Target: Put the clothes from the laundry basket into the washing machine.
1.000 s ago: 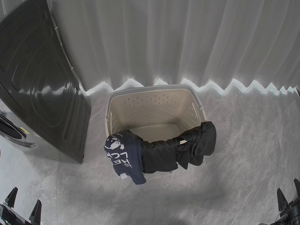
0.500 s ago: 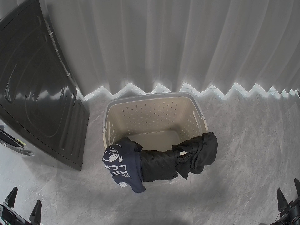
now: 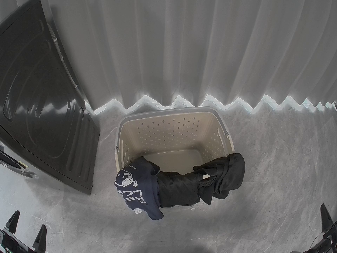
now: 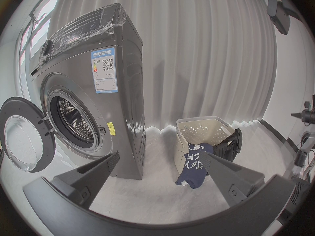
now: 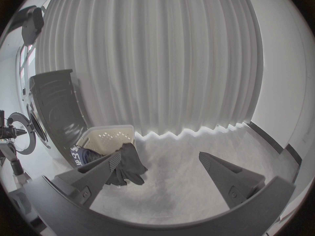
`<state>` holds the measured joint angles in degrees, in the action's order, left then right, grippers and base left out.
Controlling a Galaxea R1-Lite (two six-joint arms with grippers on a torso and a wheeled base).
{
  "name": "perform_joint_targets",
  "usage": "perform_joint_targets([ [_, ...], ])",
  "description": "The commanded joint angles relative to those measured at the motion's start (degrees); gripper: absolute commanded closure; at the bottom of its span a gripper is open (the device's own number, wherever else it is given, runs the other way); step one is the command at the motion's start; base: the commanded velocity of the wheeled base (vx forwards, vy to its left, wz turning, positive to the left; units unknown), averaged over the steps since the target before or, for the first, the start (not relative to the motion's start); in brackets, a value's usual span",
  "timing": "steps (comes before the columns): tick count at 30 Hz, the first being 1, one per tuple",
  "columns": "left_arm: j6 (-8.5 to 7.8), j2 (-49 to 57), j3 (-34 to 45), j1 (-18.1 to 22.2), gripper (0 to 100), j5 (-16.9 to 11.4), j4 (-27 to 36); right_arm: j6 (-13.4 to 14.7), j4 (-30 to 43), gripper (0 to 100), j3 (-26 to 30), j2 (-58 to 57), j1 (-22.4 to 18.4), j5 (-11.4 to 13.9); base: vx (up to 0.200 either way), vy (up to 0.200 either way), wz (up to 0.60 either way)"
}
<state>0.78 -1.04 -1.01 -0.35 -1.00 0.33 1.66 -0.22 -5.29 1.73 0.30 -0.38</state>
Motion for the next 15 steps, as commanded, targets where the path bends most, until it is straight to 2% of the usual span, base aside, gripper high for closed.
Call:
perform_joint_targets([
  [1, -0.08, 1.0, 1.0, -0.1, 0, -0.1, 0.0, 0.9, 0.7, 0, -6.5, 19.6, 1.6, 5.7, 0.0, 0.0, 0.0],
  [4, 0.01, 1.0, 1.0, -0.1, 0, -0.1, -0.1, 0.9, -3.8, 0, -6.2, 30.8, 3.7, 9.2, 0.0, 0.0, 0.0],
  [5, 0.01, 1.0, 1.0, -0.1, 0, -0.1, 0.0, 0.9, -6.0, 0, -6.2, 34.1, 4.1, 9.5, 0.0, 0.0, 0.0],
  [9, 0.01, 1.0, 1.0, -0.1, 0, -0.1, 0.0, 1.1, -15.8, 0, -6.1, 48.2, 9.1, 9.5, 0.0, 0.0, 0.0],
  [12, 0.01, 1.0, 1.0, -0.1, 0, -0.1, 0.0, 2.0, -19.4, 0, -6.7, 54.3, 12.5, 9.2, 0.0, 0.0, 0.0],
  [15, 0.1, 1.0, 1.0, 0.0, 0, 0.0, 0.0, 2.4, -20.5, 0, -8.4, 57.6, 14.0, 8.9, 0.0, 0.0, 0.0],
])
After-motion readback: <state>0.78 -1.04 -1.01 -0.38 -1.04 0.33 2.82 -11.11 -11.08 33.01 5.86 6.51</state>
